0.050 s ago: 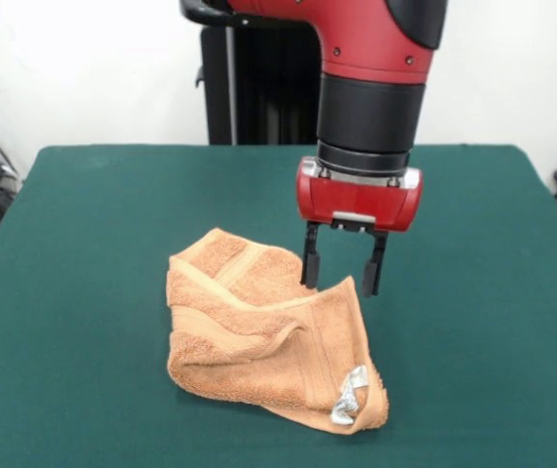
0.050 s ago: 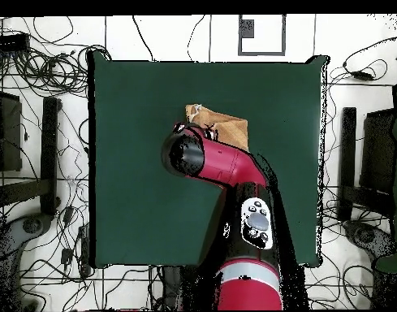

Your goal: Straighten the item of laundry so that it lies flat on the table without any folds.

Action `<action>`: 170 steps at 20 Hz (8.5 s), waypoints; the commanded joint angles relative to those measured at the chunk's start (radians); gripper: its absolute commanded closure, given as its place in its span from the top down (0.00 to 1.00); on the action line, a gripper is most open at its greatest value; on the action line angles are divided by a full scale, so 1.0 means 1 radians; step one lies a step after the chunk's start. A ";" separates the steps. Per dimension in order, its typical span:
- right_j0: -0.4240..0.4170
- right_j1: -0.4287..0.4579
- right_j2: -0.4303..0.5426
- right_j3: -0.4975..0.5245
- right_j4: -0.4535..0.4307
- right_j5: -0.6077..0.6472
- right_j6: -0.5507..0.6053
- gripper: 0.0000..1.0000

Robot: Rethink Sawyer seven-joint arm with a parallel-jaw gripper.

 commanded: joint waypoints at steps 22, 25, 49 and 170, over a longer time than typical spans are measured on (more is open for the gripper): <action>0.048 0.056 0.026 -0.005 0.036 0.090 0.199 1.00; 0.050 0.055 0.025 -0.006 0.036 0.092 0.199 1.00; 0.056 0.104 0.027 -0.028 0.047 0.096 0.204 1.00; -0.158 -0.024 0.135 -0.089 -0.055 0.455 -0.057 0.00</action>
